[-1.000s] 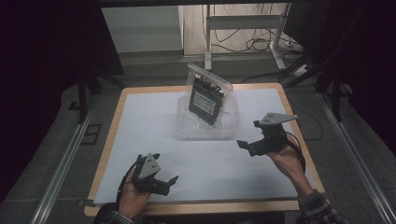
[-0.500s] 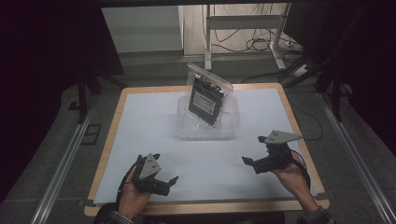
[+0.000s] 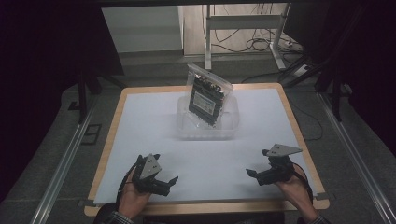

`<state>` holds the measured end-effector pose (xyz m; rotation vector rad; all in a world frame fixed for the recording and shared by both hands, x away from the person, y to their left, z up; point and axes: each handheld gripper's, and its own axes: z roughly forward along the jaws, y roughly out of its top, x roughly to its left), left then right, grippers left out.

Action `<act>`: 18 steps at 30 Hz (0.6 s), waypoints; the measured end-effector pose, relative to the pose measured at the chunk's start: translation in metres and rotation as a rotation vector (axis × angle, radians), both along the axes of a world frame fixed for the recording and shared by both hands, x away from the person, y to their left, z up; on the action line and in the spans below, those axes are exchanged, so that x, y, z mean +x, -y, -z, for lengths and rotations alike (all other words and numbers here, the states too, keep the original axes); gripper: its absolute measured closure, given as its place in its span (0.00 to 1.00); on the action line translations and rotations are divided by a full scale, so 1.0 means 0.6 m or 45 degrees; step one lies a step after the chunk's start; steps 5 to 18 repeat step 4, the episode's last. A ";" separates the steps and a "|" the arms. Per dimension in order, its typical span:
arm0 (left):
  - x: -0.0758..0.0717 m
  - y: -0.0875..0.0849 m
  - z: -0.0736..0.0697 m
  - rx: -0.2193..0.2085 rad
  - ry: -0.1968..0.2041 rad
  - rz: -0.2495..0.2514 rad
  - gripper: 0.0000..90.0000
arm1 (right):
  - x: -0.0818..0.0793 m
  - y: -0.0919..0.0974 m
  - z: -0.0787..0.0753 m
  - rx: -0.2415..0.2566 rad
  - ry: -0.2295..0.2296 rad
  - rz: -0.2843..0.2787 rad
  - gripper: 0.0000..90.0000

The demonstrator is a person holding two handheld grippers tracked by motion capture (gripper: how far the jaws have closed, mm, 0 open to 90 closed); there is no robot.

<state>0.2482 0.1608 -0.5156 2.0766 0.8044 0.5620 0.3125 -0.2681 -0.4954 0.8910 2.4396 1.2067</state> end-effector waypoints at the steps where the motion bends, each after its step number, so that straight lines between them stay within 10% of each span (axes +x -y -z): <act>1: 0.000 0.000 0.000 0.000 0.000 0.000 0.00 | 0.000 0.001 -0.001 0.004 0.000 0.002 0.00; 18: 0.001 0.000 0.000 0.000 0.001 0.001 0.00 | 0.001 0.004 -0.002 0.021 0.019 0.004 0.00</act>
